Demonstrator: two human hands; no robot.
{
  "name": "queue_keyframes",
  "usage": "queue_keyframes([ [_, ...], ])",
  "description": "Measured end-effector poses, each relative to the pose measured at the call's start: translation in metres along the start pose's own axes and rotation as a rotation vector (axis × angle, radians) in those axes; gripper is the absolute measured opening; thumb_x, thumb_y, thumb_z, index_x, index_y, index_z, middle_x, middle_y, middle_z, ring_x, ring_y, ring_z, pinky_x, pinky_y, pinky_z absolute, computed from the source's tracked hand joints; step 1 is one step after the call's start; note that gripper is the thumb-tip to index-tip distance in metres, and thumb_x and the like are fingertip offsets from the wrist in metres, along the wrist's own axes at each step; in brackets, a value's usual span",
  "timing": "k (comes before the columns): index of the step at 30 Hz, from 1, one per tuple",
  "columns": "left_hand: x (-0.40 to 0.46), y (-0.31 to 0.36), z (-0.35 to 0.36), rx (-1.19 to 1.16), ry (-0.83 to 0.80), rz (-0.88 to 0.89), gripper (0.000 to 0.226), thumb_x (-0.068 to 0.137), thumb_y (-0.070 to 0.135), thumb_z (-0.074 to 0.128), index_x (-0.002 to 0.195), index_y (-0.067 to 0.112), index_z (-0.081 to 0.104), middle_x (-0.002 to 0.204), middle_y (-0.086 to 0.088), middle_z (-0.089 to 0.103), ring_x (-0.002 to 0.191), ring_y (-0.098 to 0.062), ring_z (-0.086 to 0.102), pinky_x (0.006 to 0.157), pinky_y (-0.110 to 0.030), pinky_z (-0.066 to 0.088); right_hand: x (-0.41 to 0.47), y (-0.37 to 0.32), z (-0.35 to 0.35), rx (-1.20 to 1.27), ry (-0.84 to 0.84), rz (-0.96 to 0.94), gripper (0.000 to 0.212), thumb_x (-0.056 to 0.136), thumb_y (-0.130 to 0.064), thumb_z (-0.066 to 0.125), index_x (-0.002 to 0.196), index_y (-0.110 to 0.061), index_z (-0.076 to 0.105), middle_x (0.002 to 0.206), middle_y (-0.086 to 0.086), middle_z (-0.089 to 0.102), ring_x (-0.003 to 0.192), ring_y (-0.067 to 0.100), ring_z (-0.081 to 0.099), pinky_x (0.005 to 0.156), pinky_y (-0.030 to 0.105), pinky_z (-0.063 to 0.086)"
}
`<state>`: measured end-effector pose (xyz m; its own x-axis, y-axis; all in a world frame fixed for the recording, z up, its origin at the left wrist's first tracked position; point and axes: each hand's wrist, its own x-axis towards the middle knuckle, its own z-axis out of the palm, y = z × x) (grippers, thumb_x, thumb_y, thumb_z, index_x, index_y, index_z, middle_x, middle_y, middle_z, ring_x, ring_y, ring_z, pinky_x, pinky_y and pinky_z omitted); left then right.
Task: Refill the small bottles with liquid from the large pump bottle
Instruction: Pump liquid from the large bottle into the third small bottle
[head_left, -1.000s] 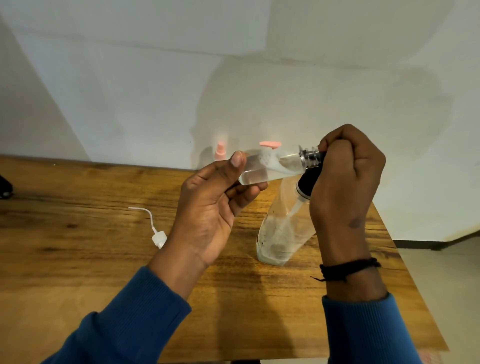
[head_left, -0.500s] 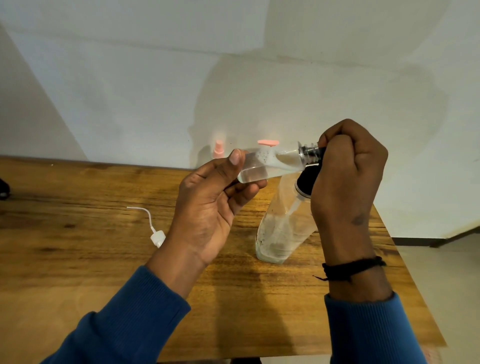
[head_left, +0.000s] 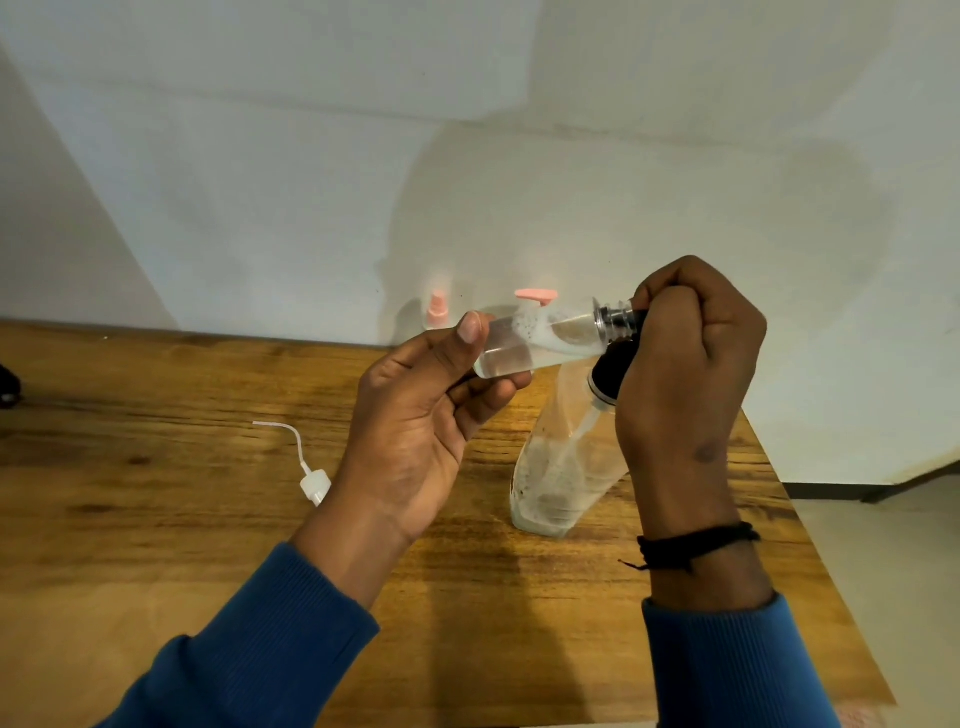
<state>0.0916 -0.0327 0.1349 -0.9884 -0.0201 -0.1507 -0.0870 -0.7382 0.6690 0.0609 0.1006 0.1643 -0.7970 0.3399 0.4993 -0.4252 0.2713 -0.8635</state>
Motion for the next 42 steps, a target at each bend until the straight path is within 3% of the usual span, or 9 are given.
queue_keyframes([
  [5, 0.0003, 0.0001, -0.0011, 0.006, -0.008, 0.004, 0.027, 0.065, 0.029, 0.075, 0.086, 0.014, 0.08, 0.097, -0.014, 0.075, 0.072, -0.021, 0.073, 0.058, -0.019, 0.057, 0.0005, -0.0008, 0.0004, -0.005, 0.009, -0.007, 0.025, 0.085, 0.01, 0.035, 0.065, 0.002, 0.047, 0.054, -0.003, 0.034, 0.044, 0.004, 0.033, 0.041, 0.014, 0.026],
  [16, 0.0003, -0.001, -0.0008, -0.001, -0.003, 0.003, 0.031, 0.065, 0.028, 0.075, 0.09, 0.011, 0.078, 0.097, -0.014, 0.075, 0.072, -0.021, 0.072, 0.058, -0.019, 0.057, 0.0006, 0.0012, 0.0009, 0.006, -0.005, 0.014, 0.026, 0.085, 0.011, 0.035, 0.065, 0.001, 0.047, 0.054, -0.003, 0.033, 0.043, 0.005, 0.032, 0.041, 0.014, 0.025],
  [21, 0.0001, -0.0024, -0.0001, 0.002, -0.013, -0.001, 0.032, 0.062, 0.03, 0.077, 0.089, 0.012, 0.079, 0.097, -0.014, 0.075, 0.073, -0.021, 0.072, 0.058, -0.019, 0.057, 0.004, 0.0044, -0.0026, -0.035, 0.004, -0.011, 0.023, 0.082, 0.002, 0.036, 0.063, -0.006, 0.046, 0.051, -0.009, 0.035, 0.046, 0.005, 0.032, 0.044, 0.02, 0.025],
  [36, 0.0005, -0.0016, -0.0004, -0.011, -0.011, 0.003, 0.034, 0.06, 0.03, 0.078, 0.089, 0.011, 0.078, 0.098, -0.015, 0.075, 0.072, -0.021, 0.072, 0.058, -0.019, 0.057, 0.0011, 0.0008, 0.0001, 0.034, -0.011, 0.019, 0.027, 0.085, 0.011, 0.033, 0.065, -0.002, 0.046, 0.054, -0.007, 0.034, 0.044, 0.004, 0.031, 0.04, 0.014, 0.025],
  [42, -0.0001, -0.0012, 0.0004, 0.002, -0.025, 0.004, 0.031, 0.061, 0.031, 0.077, 0.087, 0.014, 0.079, 0.099, -0.014, 0.075, 0.072, -0.021, 0.072, 0.058, -0.019, 0.057, 0.0031, 0.0011, -0.0026, -0.014, -0.009, -0.007, 0.023, 0.083, 0.004, 0.035, 0.064, -0.003, 0.046, 0.053, -0.007, 0.035, 0.046, 0.005, 0.031, 0.042, 0.017, 0.025],
])
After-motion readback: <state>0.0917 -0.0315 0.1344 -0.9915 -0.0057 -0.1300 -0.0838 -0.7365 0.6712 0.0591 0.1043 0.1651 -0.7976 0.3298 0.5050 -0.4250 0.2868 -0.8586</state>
